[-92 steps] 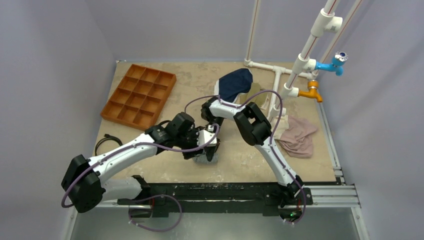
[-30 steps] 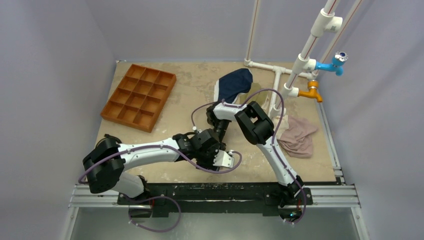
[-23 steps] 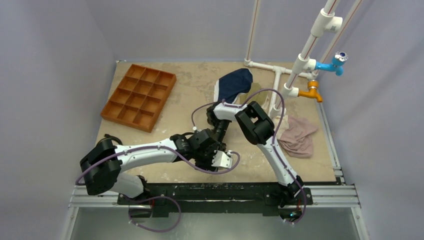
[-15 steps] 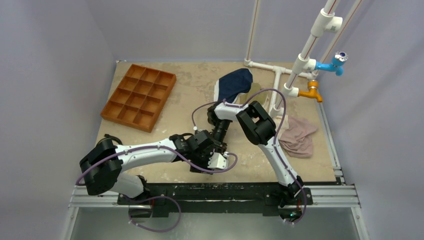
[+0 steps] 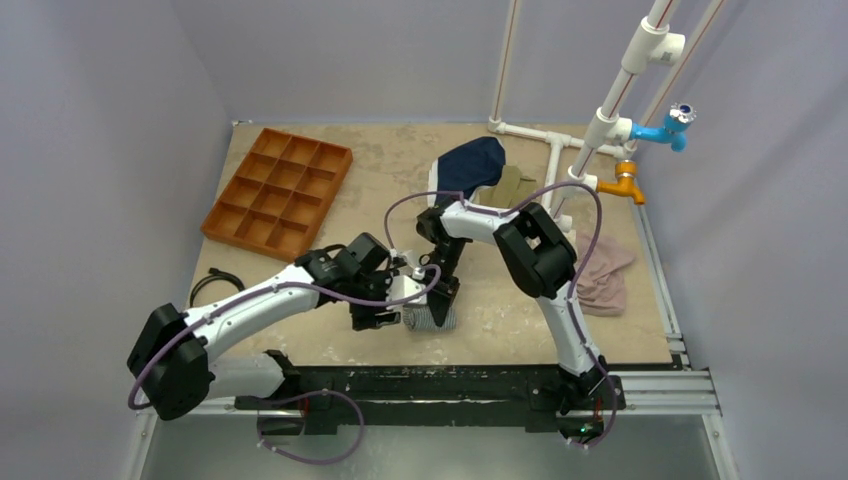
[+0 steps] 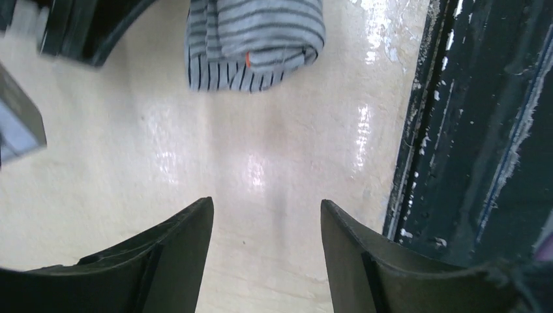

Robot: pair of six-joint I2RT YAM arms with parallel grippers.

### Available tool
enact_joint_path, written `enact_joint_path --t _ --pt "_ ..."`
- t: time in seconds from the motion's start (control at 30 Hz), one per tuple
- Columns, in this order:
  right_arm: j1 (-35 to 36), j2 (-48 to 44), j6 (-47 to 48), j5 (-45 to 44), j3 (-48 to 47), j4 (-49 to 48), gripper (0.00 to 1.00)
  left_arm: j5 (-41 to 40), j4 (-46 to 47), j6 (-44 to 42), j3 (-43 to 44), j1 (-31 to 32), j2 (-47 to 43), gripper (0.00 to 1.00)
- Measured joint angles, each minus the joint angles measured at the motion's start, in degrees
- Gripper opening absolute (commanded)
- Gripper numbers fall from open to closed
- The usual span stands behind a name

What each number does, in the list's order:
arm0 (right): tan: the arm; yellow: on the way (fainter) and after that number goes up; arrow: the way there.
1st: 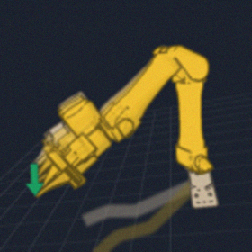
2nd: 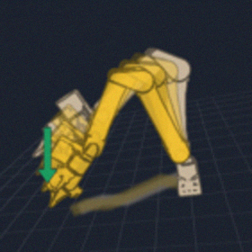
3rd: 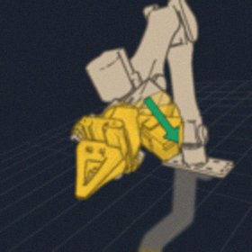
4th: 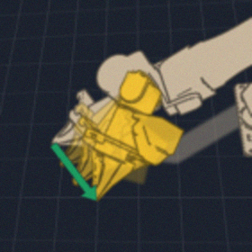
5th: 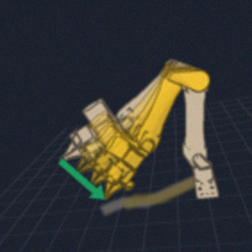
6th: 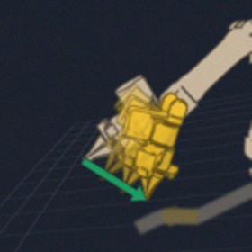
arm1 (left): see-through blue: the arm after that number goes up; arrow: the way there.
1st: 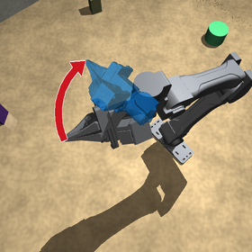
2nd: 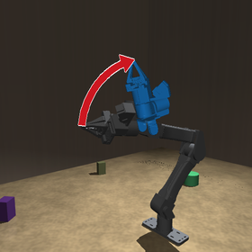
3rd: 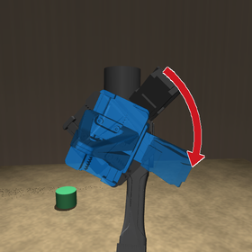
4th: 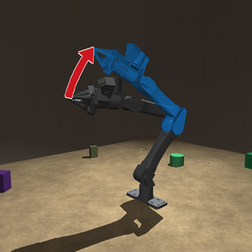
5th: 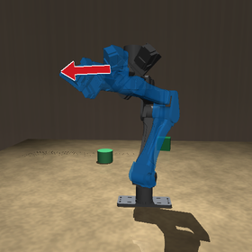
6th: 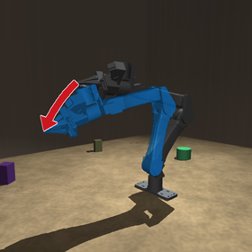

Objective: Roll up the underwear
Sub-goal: Roll the underwear to the center of the board.

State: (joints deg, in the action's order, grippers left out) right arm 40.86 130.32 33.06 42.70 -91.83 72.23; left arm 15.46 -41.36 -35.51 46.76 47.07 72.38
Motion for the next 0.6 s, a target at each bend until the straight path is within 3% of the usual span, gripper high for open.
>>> enact_joint_path --t 0.33,0.6 --pt "0.0 -9.79 -3.3 -2.73 10.8 -12.09 0.0 7.39 -7.23 7.72 1.11 -14.88 -5.09 0.59" --pt "0.0 -15.13 -4.87 -6.05 14.84 -19.26 0.0 13.22 -11.89 12.2 10.23 -24.37 5.66 0.57"
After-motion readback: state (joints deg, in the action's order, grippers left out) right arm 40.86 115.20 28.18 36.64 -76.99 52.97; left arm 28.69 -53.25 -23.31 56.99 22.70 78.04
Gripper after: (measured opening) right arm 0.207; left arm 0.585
